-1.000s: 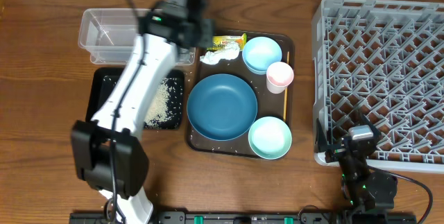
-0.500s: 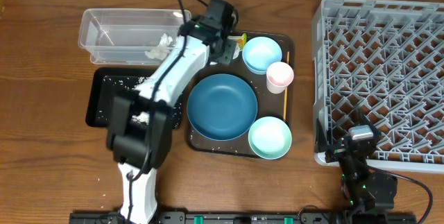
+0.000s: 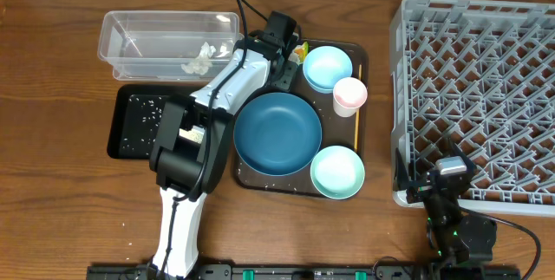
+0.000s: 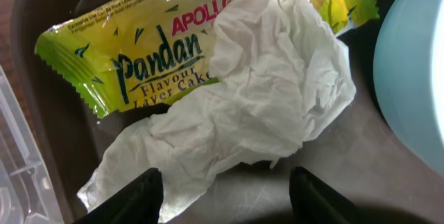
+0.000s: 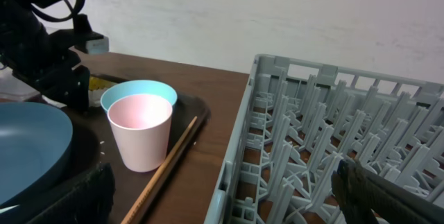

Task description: Sort waste into correct bins and load items into the dishwasher rack

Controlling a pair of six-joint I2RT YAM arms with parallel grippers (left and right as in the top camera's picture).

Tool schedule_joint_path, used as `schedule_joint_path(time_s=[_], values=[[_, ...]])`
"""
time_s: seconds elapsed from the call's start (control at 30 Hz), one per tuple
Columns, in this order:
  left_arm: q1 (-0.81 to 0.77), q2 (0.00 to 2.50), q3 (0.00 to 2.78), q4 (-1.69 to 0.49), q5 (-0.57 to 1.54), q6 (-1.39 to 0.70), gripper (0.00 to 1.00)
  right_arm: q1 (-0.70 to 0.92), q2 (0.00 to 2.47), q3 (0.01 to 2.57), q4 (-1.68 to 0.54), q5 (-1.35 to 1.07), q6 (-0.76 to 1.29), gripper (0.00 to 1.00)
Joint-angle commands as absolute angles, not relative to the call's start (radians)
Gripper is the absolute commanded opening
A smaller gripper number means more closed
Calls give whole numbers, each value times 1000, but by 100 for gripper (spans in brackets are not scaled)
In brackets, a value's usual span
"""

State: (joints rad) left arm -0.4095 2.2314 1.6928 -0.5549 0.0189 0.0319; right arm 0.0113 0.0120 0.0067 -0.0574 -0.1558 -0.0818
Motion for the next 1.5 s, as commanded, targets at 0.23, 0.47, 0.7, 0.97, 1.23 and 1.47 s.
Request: schedule_joint_path(time_s=[0.23,0.47,0.7,0.97,1.23,1.47], values=[[-412,2246,1689,-545,6,47,14,20,7,6,-62,-150,-91,99],[-412,2187,1689,-591,7,16,6,20,7,6,-62,-150,-91,99],[-412,2040,1689,-607,7,-23,6,20,7,6,-62,-150,-91,99],[-412,2025,1689,-593,19,-24,64,20,7,6,-62,-150,-91,99],[-412,2148,1689,-542,18,-19,66,20,7,6,-62,-150,-91,99],[-412,2218,1689,-488,17,-11,66,20,7,6,-62,-150,-91,99]])
